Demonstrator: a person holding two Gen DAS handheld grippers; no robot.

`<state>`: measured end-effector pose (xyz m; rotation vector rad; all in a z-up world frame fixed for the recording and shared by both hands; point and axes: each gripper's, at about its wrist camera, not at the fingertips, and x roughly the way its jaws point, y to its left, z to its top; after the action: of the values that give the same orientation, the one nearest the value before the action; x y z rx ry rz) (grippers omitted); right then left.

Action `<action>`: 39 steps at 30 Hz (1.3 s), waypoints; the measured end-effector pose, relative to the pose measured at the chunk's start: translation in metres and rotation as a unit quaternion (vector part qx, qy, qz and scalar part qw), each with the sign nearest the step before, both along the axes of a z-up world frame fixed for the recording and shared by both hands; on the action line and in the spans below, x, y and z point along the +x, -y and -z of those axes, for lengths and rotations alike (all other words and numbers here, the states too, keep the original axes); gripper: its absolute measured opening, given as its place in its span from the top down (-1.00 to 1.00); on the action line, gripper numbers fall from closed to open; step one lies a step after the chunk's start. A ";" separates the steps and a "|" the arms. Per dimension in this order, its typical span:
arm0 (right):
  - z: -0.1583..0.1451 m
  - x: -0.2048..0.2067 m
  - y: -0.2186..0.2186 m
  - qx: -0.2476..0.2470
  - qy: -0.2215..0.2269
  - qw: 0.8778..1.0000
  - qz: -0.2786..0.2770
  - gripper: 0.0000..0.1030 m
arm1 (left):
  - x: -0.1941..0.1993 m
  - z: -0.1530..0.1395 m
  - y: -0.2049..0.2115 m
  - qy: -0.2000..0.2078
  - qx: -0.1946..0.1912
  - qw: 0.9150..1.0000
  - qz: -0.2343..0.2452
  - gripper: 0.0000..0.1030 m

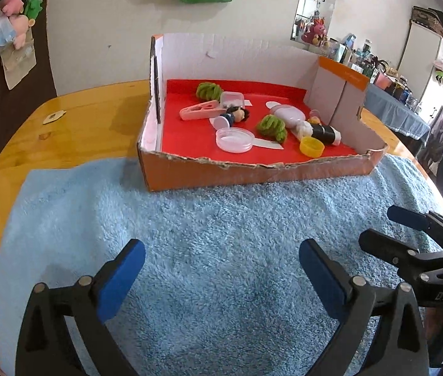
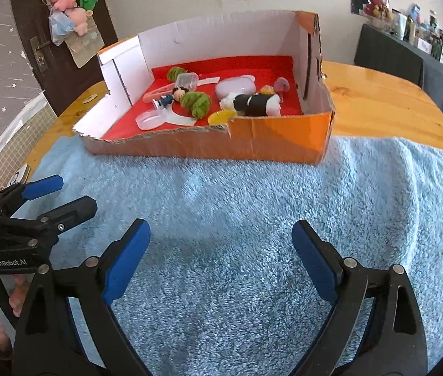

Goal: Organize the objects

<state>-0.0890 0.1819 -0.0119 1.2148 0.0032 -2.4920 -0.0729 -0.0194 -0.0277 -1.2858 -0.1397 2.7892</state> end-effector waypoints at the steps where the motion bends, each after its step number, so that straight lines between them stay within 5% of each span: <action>1: 0.001 -0.001 0.000 0.001 0.000 1.000 0.001 -0.80 | -0.001 0.001 0.000 0.001 0.000 1.000 -0.001 -0.95; 14: 0.008 -0.003 0.000 0.008 -0.009 1.000 0.011 -0.80 | -0.005 0.011 0.007 0.019 0.016 1.000 -0.008 -1.00; 39: 0.010 -0.005 0.004 0.018 -0.009 1.000 0.013 -0.88 | -0.003 0.019 -0.009 0.024 -0.039 0.999 0.003 -1.00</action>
<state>-0.0942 0.1778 -0.0219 1.2149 0.0367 -2.5362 -0.0754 -0.0108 -0.0471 -1.3675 -0.0302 2.7864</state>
